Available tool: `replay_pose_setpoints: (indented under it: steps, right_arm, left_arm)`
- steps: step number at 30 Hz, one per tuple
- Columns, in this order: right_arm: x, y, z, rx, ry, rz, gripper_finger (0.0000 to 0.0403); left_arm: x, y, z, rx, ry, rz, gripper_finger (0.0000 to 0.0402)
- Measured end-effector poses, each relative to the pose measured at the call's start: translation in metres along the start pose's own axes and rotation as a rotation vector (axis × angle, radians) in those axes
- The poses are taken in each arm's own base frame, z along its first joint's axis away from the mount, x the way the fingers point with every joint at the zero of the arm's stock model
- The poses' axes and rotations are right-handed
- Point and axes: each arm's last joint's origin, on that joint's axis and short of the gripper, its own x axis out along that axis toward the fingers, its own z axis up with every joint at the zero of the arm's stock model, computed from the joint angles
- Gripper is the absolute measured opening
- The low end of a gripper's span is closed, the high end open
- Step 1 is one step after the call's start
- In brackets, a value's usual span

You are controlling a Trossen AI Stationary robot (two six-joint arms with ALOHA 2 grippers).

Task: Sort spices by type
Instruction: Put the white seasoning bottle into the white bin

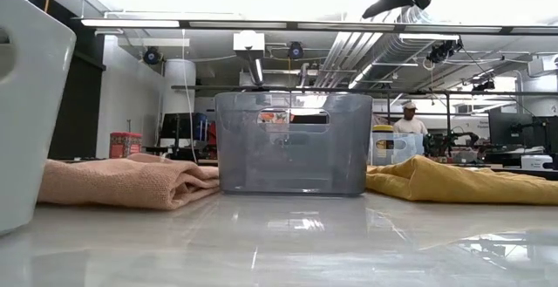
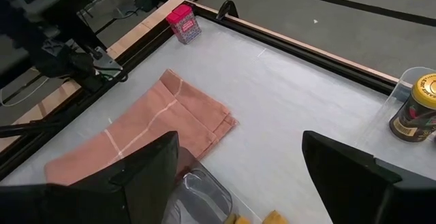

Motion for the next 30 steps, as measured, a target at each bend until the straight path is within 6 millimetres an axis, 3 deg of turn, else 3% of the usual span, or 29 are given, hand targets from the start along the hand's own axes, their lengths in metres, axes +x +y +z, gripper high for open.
replay_pose_setpoints:
  steps: [4, 13, 20, 30]
  right_arm:
    - [0.000, -0.001, -0.002, -0.012, 0.022, 0.004, 0.0307]
    - [0.000, -0.002, -0.004, -0.061, 0.046, -0.007, 0.0307]
    - [0.000, -0.002, -0.004, -0.069, 0.052, 0.001, 0.0307]
    - [0.000, -0.002, -0.004, -0.069, 0.052, 0.000, 0.0307]
  left_arm:
    - [0.006, -0.014, 0.004, -0.007, 0.032, -0.026, 0.0160]
    - [-0.009, -0.032, 0.008, -0.042, -0.047, -0.018, 0.0160]
    - [-0.011, -0.048, -0.001, 0.068, 0.021, -0.132, 0.0160]
    - [0.023, -0.062, -0.009, 0.124, 0.118, -0.082, 0.0160]
